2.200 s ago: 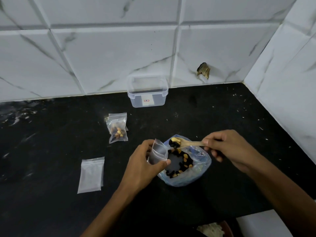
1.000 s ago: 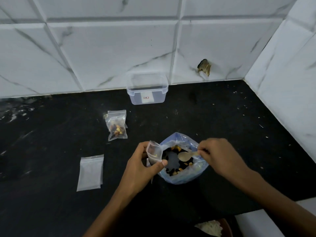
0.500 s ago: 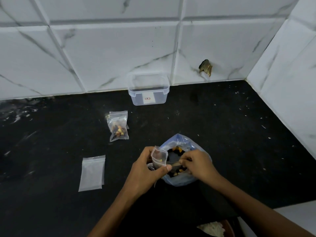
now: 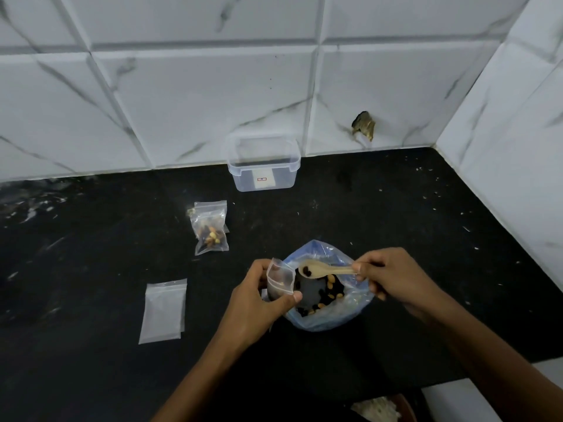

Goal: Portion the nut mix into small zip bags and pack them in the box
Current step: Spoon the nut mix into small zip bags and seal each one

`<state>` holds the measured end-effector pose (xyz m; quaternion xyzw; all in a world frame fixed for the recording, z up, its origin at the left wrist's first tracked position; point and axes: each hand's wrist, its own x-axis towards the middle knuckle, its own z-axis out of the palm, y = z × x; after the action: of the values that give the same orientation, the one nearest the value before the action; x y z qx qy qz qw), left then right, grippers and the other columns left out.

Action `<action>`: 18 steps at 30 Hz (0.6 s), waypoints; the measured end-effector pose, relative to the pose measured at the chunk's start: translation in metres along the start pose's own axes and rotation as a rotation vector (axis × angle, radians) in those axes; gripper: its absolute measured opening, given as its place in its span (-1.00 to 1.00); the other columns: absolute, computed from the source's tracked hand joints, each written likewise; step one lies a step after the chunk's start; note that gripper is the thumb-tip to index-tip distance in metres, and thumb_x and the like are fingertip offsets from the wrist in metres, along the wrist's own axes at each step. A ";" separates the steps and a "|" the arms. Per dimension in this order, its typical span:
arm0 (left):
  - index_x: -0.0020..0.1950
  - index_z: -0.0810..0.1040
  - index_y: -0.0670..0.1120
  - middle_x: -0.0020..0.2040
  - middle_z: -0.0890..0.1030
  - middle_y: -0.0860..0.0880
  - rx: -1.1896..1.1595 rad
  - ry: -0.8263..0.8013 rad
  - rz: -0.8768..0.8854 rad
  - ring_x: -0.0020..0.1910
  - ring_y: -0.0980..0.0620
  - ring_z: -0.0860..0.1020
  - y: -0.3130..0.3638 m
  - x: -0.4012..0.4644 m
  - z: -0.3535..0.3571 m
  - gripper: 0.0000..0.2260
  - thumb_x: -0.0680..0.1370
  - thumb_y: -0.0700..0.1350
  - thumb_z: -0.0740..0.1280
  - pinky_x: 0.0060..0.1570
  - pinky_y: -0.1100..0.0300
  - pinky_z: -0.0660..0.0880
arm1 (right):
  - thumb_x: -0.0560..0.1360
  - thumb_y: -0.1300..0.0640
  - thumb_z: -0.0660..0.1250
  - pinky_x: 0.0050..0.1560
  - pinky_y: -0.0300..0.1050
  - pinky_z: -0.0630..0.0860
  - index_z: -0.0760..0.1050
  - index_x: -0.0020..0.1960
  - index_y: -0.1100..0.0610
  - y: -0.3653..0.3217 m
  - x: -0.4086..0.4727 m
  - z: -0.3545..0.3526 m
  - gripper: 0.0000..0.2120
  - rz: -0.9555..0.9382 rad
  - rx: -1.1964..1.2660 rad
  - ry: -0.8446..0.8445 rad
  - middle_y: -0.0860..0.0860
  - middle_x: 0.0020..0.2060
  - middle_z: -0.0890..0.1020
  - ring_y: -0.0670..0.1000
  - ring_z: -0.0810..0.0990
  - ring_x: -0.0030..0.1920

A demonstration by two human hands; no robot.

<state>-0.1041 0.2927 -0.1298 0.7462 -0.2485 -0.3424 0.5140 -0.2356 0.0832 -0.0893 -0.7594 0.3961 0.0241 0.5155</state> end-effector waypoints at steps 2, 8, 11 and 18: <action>0.20 0.44 0.18 0.10 0.60 0.19 0.032 0.016 0.012 0.07 0.37 0.54 0.001 0.001 0.001 -0.57 0.42 -0.04 0.53 -0.05 0.39 0.49 | 0.54 0.20 0.30 -0.47 -0.30 0.41 0.63 -0.10 0.12 -0.012 -0.008 -0.008 -0.87 -0.034 0.037 0.019 0.03 -0.36 0.64 -0.15 0.49 -0.47; 0.19 0.41 0.22 0.10 0.59 0.23 0.101 0.050 0.049 0.06 0.41 0.52 0.009 0.008 0.006 -0.53 0.40 -0.02 0.55 -0.07 0.38 0.49 | 0.52 0.15 0.33 -0.46 -0.37 0.43 0.62 -0.10 0.03 -0.053 -0.034 -0.010 -0.90 -0.296 -0.177 0.103 -0.05 -0.38 0.62 -0.20 0.53 -0.47; 0.18 0.42 0.22 0.10 0.59 0.23 0.115 0.067 0.084 0.06 0.42 0.51 0.011 0.010 0.007 -0.53 0.39 -0.03 0.55 -0.10 0.41 0.51 | 0.50 0.08 0.32 -0.22 -0.28 0.55 0.61 -0.08 0.00 -0.060 -0.044 0.002 -0.91 -0.551 -0.477 0.201 -0.12 -0.27 0.60 -0.20 0.57 -0.28; 0.20 0.45 0.12 0.07 0.63 0.17 0.039 0.098 0.142 0.07 0.30 0.57 0.014 0.014 0.012 -0.54 0.39 -0.07 0.56 -0.05 0.42 0.52 | 0.22 0.12 0.50 -0.46 -0.29 0.49 0.56 -0.17 0.09 -0.051 -0.049 0.021 -0.78 -1.018 -0.969 0.115 0.01 -0.27 0.58 -0.13 0.50 -0.41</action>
<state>-0.1046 0.2707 -0.1232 0.7526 -0.2819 -0.2631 0.5338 -0.2294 0.1360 -0.0378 -0.9945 -0.0372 -0.0868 0.0446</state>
